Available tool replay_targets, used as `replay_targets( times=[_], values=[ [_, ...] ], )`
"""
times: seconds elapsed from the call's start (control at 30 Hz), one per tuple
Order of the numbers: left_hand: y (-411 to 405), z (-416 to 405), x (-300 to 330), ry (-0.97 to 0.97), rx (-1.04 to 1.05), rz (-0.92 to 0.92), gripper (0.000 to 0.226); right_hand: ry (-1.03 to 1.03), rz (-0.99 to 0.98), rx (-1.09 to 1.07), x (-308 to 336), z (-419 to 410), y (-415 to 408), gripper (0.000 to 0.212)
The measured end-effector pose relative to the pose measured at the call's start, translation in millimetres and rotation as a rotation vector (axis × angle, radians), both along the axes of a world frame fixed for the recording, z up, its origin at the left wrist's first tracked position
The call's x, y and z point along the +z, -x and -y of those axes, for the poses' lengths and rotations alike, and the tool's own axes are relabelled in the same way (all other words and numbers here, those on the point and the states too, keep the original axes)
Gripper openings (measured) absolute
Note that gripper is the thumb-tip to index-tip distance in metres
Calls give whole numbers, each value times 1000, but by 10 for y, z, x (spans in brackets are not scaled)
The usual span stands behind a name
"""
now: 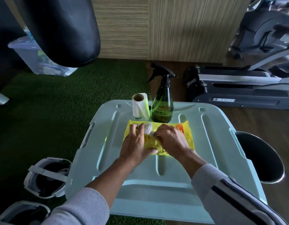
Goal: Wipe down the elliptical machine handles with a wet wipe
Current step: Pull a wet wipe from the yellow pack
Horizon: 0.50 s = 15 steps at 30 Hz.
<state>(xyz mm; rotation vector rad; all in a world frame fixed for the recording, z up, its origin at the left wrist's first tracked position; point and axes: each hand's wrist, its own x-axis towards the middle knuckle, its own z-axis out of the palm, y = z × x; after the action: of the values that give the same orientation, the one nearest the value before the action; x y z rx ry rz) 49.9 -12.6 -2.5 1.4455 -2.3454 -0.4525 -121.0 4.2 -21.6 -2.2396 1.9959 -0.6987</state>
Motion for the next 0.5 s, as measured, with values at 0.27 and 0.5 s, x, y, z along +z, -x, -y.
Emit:
replay_targets(
  times=[0.27,0.5],
  values=[
    [36,26,-8,-38,10,57,105,100,143,-100,83,7,6,7],
    [53,24,12,-93,37,89,106,63,367,-112,134,11,58,12]
  ],
)
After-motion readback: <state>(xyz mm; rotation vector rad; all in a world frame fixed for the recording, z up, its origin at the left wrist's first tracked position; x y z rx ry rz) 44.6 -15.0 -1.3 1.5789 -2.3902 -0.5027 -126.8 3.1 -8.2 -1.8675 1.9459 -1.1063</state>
